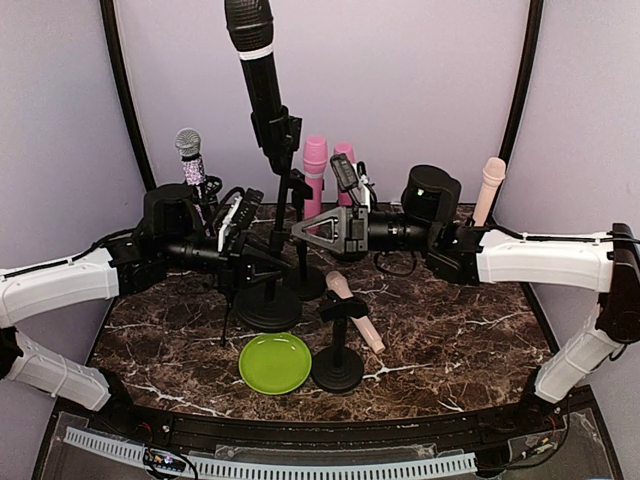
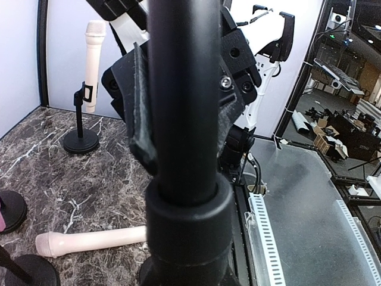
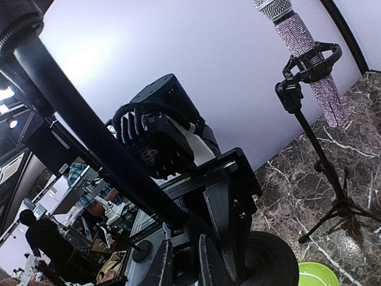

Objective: Remove the microphone from the stand
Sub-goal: Unscrew the knob on the stand of the microphone stand.

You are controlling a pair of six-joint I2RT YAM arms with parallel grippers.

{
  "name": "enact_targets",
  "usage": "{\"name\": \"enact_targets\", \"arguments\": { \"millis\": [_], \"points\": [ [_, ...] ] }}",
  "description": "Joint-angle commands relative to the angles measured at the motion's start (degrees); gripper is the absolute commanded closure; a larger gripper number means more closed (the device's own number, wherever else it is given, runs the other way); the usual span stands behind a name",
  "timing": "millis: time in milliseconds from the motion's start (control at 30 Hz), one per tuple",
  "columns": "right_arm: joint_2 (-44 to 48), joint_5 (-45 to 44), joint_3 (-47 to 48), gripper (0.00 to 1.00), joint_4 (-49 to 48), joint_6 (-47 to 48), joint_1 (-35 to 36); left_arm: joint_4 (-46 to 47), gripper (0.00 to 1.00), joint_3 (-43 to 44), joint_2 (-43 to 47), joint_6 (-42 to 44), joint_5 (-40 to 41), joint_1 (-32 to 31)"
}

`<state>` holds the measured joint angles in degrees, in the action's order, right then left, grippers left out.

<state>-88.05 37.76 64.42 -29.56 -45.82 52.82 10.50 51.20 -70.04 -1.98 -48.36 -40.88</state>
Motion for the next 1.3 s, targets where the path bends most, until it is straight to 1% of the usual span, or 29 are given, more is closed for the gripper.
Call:
{"name": "enact_targets", "arguments": {
  "millis": [0,100,167,267,367,633,667,733,833,867,933,1033,1100,1167,1267],
  "points": [
    [4.06,-1.89,-1.41,0.98,1.08,6.22,-0.22,5.78,1.0,2.75,1.81,-2.06,-0.98,-0.3],
    [5.6,-4.57,-1.79,0.99,3.41,10.34,0.43,5.97,1.0,2.99,1.65,-2.94,-0.62,-0.33],
    [6.59,-7.75,-1.44,0.99,6.52,14.68,1.55,5.97,1.0,3.12,1.58,-3.35,-0.4,-0.33],
    [7.85,-15.62,-0.61,0.99,12.35,22.26,3.92,6.14,1.0,3.21,1.6,-3.82,-0.52,-0.26],
    [8.75,-24.3,-0.59,0.98,15.75,29.73,6.47,6.33,1.0,3.16,1.58,-4.04,-0.94,-0.33],
    [9.51,-40.83,-2.44,0.94,16.57,44.04,11.91,7.1,1.0,3.04,1.51,-4.52,-2.12,-0.31],
    [9.72,-41.35,-2.64,0.93,16.34,44.62,12.25,7.13,1.0,3.01,1.5,-4.48,-2.16,-0.32],
    [10.5,-41.42,-3.29,0.88,14.98,44.06,12.31,7.09,1.0,3.0,1.4,-4.31,-2.1,-0.34],
    [12.37,-40.51,-4.53,0.72,12.71,41.2,11.91,6.72,1.0,3.03,1.38,-3.75,-1.96,-0.34],
    [12.98,-38.97,-4.91,0.67,12.02,39.85,11.36,6.68,1.0,3.03,1.39,-3.7,-1.94,-0.34],
    [13.69,-33.06,-5.71,0.59,10.92,34.96,8.95,6.64,1.0,3.02,1.31,-3.59,-1.92,-0.34],
    [13.35,-22.05,-6.04,0.51,9.27,28.19,4.52,6.64,1.0,3.03,1.23,-3.6,-2.2,-0.33],
    [12.2,-16.62,-5.25,0.46,9.49,25.64,2.78,6.59,1.0,3.09,1.22,-3.64,-2.27,-0.34],
    [10.85,-12.91,-3.0,0.44,11.16,24.64,2.16,6.63,1.0,3.1,1.2,-3.6,-2.27,-0.34],
    [8.79,-8.8,0.13,0.44,13.31,23.7,1.95,6.59,1.0,3.11,1.22,-3.61,-2.27,-0.34]
  ]
}}
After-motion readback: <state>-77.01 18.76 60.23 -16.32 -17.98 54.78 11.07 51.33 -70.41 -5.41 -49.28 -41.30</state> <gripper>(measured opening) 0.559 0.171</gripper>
